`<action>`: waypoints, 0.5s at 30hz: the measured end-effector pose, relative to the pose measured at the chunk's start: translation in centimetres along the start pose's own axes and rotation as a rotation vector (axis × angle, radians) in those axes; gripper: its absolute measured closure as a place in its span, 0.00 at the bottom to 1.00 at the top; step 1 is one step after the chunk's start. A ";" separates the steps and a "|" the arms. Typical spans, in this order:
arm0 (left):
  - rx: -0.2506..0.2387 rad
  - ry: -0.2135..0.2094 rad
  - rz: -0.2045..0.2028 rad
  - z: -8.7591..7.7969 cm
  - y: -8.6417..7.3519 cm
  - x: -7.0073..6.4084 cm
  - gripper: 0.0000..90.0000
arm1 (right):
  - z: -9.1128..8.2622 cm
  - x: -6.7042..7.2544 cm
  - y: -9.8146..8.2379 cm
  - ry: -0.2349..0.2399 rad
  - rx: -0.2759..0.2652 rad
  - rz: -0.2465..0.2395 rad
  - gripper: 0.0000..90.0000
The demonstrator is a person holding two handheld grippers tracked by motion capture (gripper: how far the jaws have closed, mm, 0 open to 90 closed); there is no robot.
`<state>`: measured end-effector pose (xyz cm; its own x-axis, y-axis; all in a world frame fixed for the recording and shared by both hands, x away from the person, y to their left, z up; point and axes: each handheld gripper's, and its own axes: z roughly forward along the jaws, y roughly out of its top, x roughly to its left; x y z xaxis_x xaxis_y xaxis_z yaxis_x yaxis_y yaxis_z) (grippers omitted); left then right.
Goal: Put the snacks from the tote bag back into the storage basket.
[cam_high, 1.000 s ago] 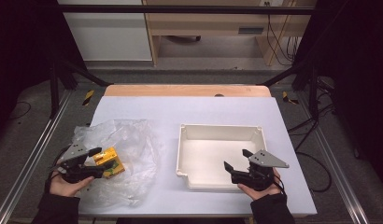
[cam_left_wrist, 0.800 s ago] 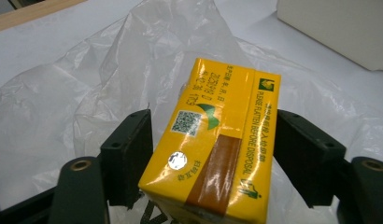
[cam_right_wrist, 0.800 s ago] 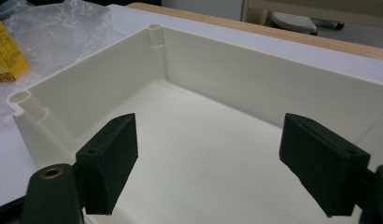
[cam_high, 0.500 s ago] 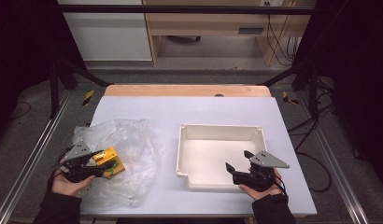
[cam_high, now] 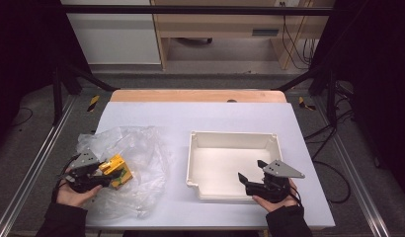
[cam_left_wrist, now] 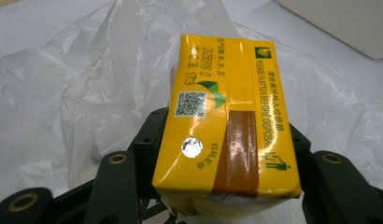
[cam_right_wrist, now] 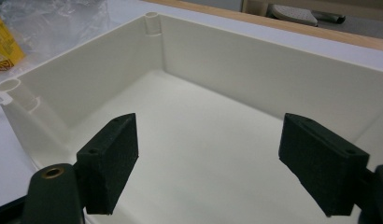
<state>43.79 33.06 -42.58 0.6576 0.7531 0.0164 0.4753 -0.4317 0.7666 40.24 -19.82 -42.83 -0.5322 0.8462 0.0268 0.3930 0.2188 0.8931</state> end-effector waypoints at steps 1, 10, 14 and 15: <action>0.003 0.001 0.006 0.0 0.0 0.0 0.54 | 0.0 0.0 0.0 0.001 0.000 0.000 0.22; 0.000 0.010 0.021 -0.1 0.0 -0.1 0.56 | 0.1 0.1 -0.1 0.000 0.002 0.001 0.22; -0.009 -0.003 -0.004 -0.2 0.0 0.1 0.56 | 0.0 -0.1 0.0 0.002 -0.004 0.002 0.22; -0.012 -0.003 -0.006 -0.3 0.0 0.0 0.56 | 0.0 -0.1 0.0 0.002 -0.004 0.003 0.22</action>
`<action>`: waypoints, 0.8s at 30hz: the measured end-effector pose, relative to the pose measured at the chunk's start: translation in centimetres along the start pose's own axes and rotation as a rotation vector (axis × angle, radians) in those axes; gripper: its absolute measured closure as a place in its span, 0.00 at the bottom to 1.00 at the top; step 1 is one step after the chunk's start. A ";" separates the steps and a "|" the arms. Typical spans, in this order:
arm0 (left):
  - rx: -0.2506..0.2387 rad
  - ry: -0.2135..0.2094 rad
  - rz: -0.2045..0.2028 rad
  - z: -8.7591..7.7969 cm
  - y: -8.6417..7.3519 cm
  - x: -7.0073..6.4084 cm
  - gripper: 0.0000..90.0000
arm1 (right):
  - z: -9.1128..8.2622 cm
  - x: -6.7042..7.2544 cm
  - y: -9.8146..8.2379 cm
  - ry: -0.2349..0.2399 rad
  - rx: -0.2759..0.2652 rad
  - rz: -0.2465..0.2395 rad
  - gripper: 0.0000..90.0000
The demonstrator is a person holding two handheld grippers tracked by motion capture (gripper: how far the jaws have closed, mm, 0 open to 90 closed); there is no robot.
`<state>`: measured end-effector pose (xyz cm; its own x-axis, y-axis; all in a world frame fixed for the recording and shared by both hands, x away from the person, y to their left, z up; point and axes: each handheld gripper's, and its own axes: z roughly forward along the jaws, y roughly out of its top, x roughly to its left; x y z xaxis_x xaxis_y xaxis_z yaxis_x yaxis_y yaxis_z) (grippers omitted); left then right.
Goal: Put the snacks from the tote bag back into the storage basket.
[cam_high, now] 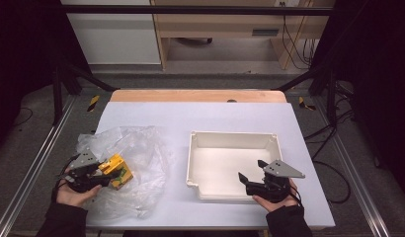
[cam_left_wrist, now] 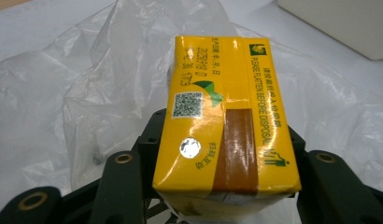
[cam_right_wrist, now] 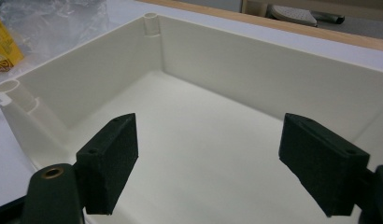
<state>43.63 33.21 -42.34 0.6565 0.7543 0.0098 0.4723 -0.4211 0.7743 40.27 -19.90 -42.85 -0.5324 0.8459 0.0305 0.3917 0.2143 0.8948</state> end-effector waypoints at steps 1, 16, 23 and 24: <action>-0.001 0.001 0.001 -0.1 0.1 -0.1 0.56 | 0.0 0.0 0.0 0.000 0.000 -0.001 0.22; -0.096 0.022 -0.063 -2.7 2.2 -1.3 0.56 | 0.1 0.0 0.0 -0.005 0.004 -0.002 0.19; -0.122 0.031 -0.052 -3.6 3.0 -1.9 0.56 | 0.2 -0.1 -0.1 -0.008 0.013 0.005 0.17; -0.127 0.032 -0.053 -3.7 3.2 -2.0 0.56 | 0.2 -0.1 -0.1 -0.007 0.018 0.006 0.17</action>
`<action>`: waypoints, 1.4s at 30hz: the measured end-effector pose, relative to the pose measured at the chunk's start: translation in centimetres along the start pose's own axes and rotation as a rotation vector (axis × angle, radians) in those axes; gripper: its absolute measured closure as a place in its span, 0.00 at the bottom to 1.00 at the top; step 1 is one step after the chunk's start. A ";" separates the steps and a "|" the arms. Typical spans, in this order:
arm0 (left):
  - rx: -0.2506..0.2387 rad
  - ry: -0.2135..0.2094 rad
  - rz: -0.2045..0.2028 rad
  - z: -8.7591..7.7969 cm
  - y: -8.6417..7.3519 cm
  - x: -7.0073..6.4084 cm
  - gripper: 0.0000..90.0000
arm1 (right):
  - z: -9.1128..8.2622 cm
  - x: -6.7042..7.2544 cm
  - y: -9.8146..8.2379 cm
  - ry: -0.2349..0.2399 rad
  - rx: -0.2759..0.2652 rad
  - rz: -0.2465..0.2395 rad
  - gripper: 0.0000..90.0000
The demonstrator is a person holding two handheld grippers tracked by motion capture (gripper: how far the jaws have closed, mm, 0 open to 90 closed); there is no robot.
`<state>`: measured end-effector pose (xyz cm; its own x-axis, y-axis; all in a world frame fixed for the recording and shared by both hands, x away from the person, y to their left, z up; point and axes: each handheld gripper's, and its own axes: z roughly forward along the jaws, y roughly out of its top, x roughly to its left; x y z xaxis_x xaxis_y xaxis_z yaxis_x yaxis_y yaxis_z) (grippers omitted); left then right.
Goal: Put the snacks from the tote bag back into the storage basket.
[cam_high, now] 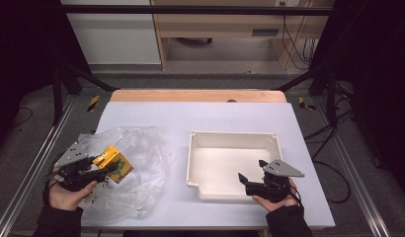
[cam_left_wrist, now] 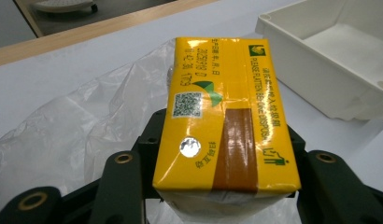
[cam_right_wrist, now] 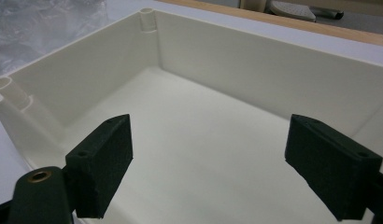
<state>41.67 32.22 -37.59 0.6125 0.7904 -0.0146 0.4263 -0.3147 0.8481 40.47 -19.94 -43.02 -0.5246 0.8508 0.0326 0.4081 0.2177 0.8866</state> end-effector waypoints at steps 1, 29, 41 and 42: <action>-0.003 -0.001 0.001 -0.1 0.1 -0.1 0.56 | 0.0 0.0 0.0 0.000 0.000 0.000 0.17; -0.056 -0.083 0.107 0.4 5.1 -3.7 0.56 | -0.1 -0.1 0.1 -0.013 -0.003 -0.003 0.16; -0.068 -0.142 0.185 2.0 8.3 -6.6 0.56 | -0.3 -0.3 0.2 -0.016 -0.011 -0.002 0.16; -0.068 -0.146 0.190 2.1 8.5 -6.8 0.56 | -0.3 -0.3 0.2 -0.016 -0.012 -0.003 0.16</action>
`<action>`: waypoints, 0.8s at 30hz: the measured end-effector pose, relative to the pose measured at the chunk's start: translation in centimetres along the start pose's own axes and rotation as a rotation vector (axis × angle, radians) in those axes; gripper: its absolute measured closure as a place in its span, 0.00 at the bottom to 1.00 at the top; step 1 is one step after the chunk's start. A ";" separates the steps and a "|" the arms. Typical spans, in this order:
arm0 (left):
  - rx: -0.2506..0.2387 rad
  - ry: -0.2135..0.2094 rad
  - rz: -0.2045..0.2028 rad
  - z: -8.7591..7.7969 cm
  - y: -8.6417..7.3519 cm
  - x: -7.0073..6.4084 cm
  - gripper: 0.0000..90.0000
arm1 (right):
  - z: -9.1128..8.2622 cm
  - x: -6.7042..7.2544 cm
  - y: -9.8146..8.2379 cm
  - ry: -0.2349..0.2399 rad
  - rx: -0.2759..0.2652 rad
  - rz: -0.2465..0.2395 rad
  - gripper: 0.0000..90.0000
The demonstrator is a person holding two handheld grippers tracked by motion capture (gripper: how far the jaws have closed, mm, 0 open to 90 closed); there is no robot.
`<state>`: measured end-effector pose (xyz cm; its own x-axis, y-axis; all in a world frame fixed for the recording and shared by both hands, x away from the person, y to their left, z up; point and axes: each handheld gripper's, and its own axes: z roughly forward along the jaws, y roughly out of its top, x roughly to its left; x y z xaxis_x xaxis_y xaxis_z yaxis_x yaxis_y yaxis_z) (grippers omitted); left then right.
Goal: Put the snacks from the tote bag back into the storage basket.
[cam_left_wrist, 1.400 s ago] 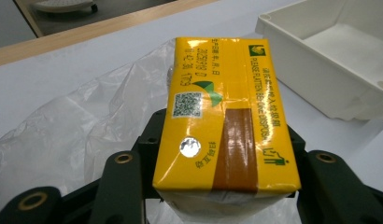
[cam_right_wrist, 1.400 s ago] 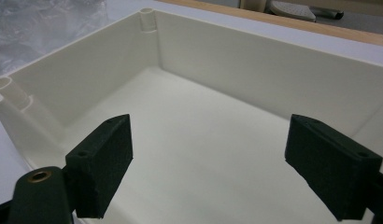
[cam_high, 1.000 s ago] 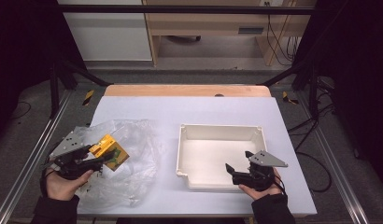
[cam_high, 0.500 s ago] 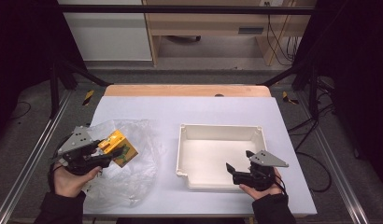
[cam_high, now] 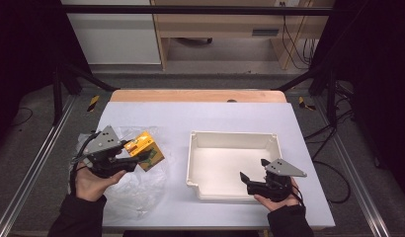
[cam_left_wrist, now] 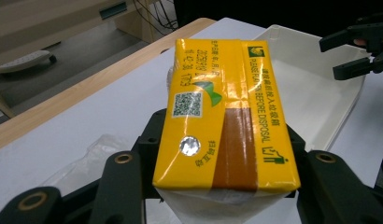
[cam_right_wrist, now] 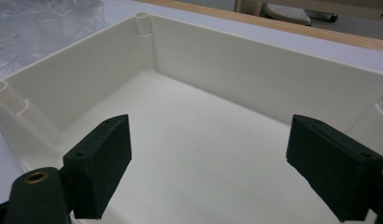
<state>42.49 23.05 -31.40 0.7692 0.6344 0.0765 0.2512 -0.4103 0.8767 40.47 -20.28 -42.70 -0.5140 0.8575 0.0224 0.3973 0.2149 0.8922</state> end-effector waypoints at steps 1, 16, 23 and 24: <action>-0.001 -0.005 0.004 0.2 0.2 -0.1 0.56 | 0.0 0.0 0.0 0.000 0.000 0.001 0.16; 0.022 -0.083 0.066 3.8 2.4 -2.0 0.56 | -0.2 -0.1 0.1 0.000 -0.007 0.004 0.16; 0.027 -0.132 0.094 5.4 3.2 -3.1 0.56 | -0.1 -0.1 0.1 -0.004 -0.005 0.009 0.16; 0.027 -0.139 0.095 5.6 3.4 -3.2 0.56 | -0.1 -0.1 0.1 -0.005 -0.005 0.007 0.16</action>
<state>44.19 15.97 -31.38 0.8636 0.4961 0.0898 0.1880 -0.4822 0.8557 40.44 -20.38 -42.58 -0.5077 0.8611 0.0260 0.3965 0.2067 0.8945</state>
